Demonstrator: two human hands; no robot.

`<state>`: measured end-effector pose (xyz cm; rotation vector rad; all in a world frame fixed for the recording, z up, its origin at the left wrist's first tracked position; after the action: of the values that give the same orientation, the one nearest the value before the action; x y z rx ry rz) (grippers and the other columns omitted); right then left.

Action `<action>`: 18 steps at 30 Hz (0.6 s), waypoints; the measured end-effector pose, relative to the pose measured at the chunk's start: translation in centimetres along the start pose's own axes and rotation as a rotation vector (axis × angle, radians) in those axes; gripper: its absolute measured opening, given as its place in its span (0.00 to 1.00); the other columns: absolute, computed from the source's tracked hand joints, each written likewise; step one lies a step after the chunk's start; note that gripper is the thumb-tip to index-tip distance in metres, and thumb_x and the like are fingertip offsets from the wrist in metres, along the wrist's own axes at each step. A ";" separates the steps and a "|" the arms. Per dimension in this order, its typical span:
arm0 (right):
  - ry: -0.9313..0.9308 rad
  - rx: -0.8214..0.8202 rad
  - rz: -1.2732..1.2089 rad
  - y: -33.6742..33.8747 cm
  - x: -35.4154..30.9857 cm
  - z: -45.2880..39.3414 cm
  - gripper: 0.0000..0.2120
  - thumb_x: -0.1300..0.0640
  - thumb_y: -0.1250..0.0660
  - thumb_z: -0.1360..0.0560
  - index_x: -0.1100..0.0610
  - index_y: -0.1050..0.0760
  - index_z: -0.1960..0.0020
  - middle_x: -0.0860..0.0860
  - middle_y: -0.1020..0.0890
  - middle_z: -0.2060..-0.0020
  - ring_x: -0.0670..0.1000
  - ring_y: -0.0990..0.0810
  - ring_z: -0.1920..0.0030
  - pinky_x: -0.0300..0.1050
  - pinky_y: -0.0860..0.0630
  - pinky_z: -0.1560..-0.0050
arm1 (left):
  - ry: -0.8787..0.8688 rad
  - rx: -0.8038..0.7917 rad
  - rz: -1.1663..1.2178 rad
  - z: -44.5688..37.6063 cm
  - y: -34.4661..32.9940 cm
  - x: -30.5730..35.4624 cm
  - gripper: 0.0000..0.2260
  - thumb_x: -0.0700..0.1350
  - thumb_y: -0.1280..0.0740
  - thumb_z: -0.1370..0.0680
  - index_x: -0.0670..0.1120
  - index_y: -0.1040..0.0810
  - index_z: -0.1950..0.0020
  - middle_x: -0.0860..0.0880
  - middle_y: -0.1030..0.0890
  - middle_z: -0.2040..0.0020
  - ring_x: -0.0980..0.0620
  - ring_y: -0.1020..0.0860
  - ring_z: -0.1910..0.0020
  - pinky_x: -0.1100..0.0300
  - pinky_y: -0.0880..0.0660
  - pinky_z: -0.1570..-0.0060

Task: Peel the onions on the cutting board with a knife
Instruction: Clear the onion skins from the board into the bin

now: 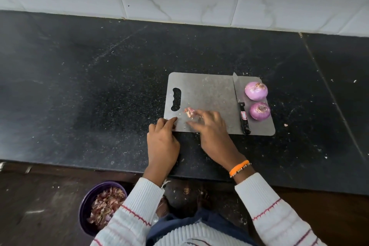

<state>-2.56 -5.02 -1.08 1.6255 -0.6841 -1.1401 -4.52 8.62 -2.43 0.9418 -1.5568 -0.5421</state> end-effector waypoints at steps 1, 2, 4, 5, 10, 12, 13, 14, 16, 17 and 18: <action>0.038 -0.047 0.062 -0.7 -0.1 0.6 0.23 0.65 0.40 0.25 0.48 0.30 0.33 0.52 0.38 0.28 0.58 0.39 0.34 0.55 0.36 0.36 | 0.007 0.003 -0.019 -0.1 0.1 0.0 0.24 0.33 0.47 0.33 0.39 0.21 0.42 0.39 0.21 0.55 0.37 0.28 0.61 0.47 0.28 0.61; 0.051 -0.085 0.112 -1.2 -0.1 0.8 0.21 0.59 0.40 0.23 0.47 0.32 0.32 0.52 0.42 0.26 0.60 0.41 0.32 0.58 0.39 0.34 | 0.013 0.002 -0.032 -0.1 0.1 -0.1 0.25 0.34 0.48 0.33 0.39 0.21 0.42 0.39 0.21 0.56 0.37 0.28 0.61 0.47 0.29 0.62; 0.000 -0.159 0.202 -1.8 0.6 0.6 0.22 0.45 0.49 0.21 0.46 0.39 0.28 0.53 0.49 0.24 0.64 0.47 0.28 0.64 0.46 0.31 | 0.024 -0.004 -0.045 -0.2 0.1 0.0 0.25 0.35 0.48 0.33 0.40 0.21 0.41 0.39 0.21 0.54 0.37 0.28 0.59 0.48 0.31 0.60; -0.020 -0.174 0.236 -1.8 1.0 0.4 0.26 0.41 0.56 0.23 0.46 0.43 0.26 0.52 0.53 0.23 0.65 0.51 0.27 0.66 0.50 0.30 | 0.039 -0.012 -0.053 -0.2 0.2 0.1 0.24 0.35 0.48 0.31 0.40 0.22 0.39 0.39 0.21 0.52 0.37 0.29 0.57 0.49 0.32 0.59; -0.157 -0.055 0.290 -0.9 2.4 0.7 0.32 0.39 0.55 0.24 0.55 0.42 0.26 0.56 0.50 0.24 0.67 0.50 0.26 0.68 0.54 0.32 | 0.050 -0.186 -0.180 -0.8 -0.4 1.2 0.22 0.42 0.43 0.21 0.46 0.37 0.27 0.44 0.39 0.28 0.40 0.46 0.30 0.45 0.45 0.33; -0.237 -0.049 0.305 -0.8 2.8 1.0 0.30 0.42 0.52 0.23 0.60 0.37 0.29 0.58 0.46 0.25 0.68 0.47 0.27 0.71 0.48 0.34 | 0.012 -0.267 -0.257 -1.4 -1.3 1.4 0.23 0.47 0.47 0.19 0.47 0.44 0.25 0.45 0.48 0.25 0.40 0.56 0.26 0.42 0.58 0.29; -0.244 -0.071 0.310 -1.0 2.8 1.1 0.29 0.42 0.51 0.22 0.60 0.37 0.29 0.59 0.46 0.25 0.69 0.47 0.27 0.72 0.48 0.34 | 0.004 -0.303 -0.281 -1.7 -1.7 1.3 0.23 0.49 0.49 0.19 0.48 0.46 0.24 0.46 0.51 0.24 0.40 0.60 0.26 0.41 0.62 0.29; -0.243 -0.097 0.309 -1.3 2.8 1.1 0.29 0.43 0.51 0.21 0.60 0.39 0.27 0.58 0.50 0.24 0.68 0.50 0.27 0.71 0.50 0.33 | -0.001 -0.333 -0.293 -2.0 -2.1 1.2 0.23 0.49 0.49 0.19 0.49 0.47 0.24 0.46 0.54 0.23 0.39 0.63 0.26 0.41 0.65 0.30; -0.231 -0.142 0.275 -1.8 2.7 0.6 0.29 0.44 0.50 0.20 0.58 0.48 0.25 0.56 0.59 0.24 0.66 0.60 0.26 0.68 0.57 0.30 | -0.024 -0.373 -0.291 -2.1 -2.6 1.1 0.23 0.48 0.49 0.19 0.51 0.47 0.24 0.48 0.57 0.23 0.39 0.66 0.27 0.39 0.67 0.31; -0.218 -0.147 0.250 -1.9 2.5 0.3 0.29 0.44 0.50 0.20 0.57 0.50 0.24 0.54 0.61 0.24 0.65 0.63 0.26 0.67 0.59 0.30 | -0.041 -0.387 -0.277 -2.0 -2.7 1.2 0.23 0.47 0.49 0.19 0.53 0.47 0.24 0.49 0.58 0.23 0.39 0.67 0.27 0.39 0.67 0.32; -0.205 -0.147 0.221 -1.7 2.3 -0.1 0.28 0.45 0.50 0.20 0.56 0.52 0.24 0.53 0.62 0.24 0.64 0.64 0.26 0.66 0.60 0.30 | -0.058 -0.397 -0.257 -1.8 -2.8 1.3 0.23 0.47 0.49 0.19 0.54 0.48 0.24 0.49 0.59 0.23 0.39 0.68 0.27 0.39 0.67 0.32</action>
<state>-1.77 -6.33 -3.45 1.2872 -0.8678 -1.1741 -2.02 6.26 -3.43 0.8255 -1.3185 -1.0266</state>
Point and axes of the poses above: each hand's wrist, its own z-axis away from the middle knuckle, its own y-axis out of the back of the hand, x = y × z, the point moved 4 cm from there along -z, towards the middle knuckle
